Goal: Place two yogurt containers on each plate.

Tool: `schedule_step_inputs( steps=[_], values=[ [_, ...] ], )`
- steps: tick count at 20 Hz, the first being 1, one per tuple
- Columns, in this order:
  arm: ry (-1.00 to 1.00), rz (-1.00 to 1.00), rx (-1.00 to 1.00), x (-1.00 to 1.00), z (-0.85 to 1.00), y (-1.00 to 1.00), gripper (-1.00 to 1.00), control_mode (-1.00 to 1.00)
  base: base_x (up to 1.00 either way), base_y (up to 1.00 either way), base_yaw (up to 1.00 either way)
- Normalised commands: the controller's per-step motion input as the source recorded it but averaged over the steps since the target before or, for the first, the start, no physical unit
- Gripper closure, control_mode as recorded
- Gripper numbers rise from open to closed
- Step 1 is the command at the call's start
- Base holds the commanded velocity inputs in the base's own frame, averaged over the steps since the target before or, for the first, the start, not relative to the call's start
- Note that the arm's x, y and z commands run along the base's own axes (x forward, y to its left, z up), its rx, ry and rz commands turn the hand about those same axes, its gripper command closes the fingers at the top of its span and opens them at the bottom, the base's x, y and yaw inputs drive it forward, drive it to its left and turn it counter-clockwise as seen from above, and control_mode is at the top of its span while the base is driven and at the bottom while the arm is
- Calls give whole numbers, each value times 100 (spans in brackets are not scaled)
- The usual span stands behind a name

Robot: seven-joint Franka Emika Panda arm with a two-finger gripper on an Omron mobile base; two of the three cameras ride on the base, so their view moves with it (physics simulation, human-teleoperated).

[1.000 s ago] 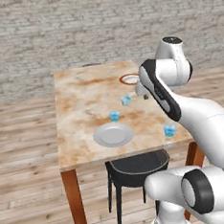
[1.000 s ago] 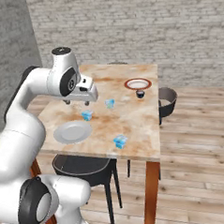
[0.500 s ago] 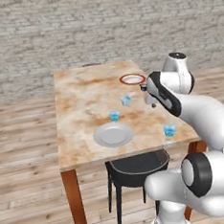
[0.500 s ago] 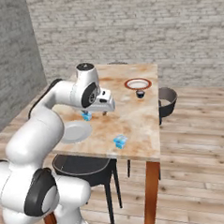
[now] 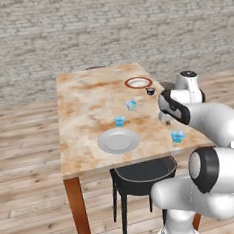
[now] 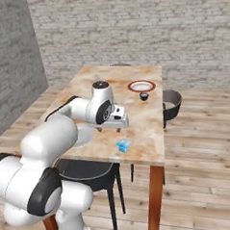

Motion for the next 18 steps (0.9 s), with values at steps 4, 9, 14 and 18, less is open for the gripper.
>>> schedule_step_inputs(
  steps=[4, 9, 14, 18],
  values=[
    [13, -5, 0, 24, -40, -30, -100, -100, 0, 0, 0],
    [22, -13, 0, 65, -33, -22, -100, -100, 0, 0, 0],
    [17, -13, 2, 49, -28, -26, -100, -100, 0, 0, 0],
    [5, -1, 3, 19, -22, -9, -100, -100, 0, 0, 0]
  ],
)
